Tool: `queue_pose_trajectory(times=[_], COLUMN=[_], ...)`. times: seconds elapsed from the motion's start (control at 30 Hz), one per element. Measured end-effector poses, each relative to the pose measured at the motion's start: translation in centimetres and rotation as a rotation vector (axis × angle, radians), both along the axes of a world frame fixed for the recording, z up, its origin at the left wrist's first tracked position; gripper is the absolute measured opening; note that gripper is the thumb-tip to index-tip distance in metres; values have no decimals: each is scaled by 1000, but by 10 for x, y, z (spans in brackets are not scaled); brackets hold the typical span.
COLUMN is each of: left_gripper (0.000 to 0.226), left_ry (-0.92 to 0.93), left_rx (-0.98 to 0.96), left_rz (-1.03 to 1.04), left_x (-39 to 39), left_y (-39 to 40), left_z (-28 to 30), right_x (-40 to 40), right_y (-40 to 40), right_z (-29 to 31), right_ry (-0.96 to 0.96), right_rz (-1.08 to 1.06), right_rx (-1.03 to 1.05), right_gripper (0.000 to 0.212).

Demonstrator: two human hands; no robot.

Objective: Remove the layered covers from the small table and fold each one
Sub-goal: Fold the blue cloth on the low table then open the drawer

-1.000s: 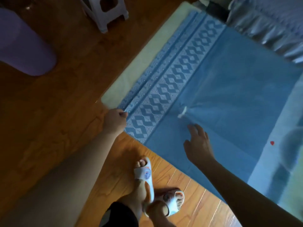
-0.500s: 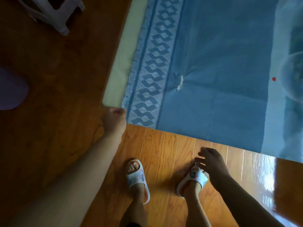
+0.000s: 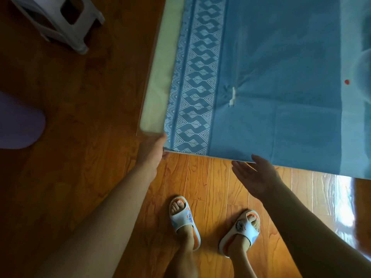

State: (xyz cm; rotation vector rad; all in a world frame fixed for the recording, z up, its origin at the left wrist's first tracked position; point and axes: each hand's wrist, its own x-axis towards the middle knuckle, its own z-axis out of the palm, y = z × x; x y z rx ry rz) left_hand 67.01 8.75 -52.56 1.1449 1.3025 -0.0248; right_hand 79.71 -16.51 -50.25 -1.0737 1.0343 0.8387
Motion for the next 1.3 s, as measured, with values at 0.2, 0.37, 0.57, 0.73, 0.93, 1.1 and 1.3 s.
queue_pose_trajectory(times=[0.2, 0.37, 0.57, 0.73, 0.93, 1.1, 1.3], left_gripper=[10, 20, 12, 12, 15, 27, 18], left_ry=[69, -16, 33, 105, 120, 113, 81], left_rx=[-81, -357, -248, -49, 62, 53, 89], left_rz=[-39, 102, -15, -201, -158, -62, -101], left_x=[6, 3, 1, -2, 0, 2, -2], left_y=[4, 11, 15, 11, -1, -7, -10], left_z=[3, 5, -1, -8, -6, 2, 6], right_x=[-19, -46, -42, -11, 14, 6, 7], right_y=[18, 69, 86, 31, -3, -4, 8], right_z=[12, 6, -2, -12, -14, -17, -21], right_ry=[185, 121, 71, -78, -102, -32, -51], right_rz=[351, 319, -263, -395, -449, -438, -372], right_rx=[-2, 203, 295, 141, 83, 75, 79], right_gripper=[42, 42, 36, 34, 47, 34, 35])
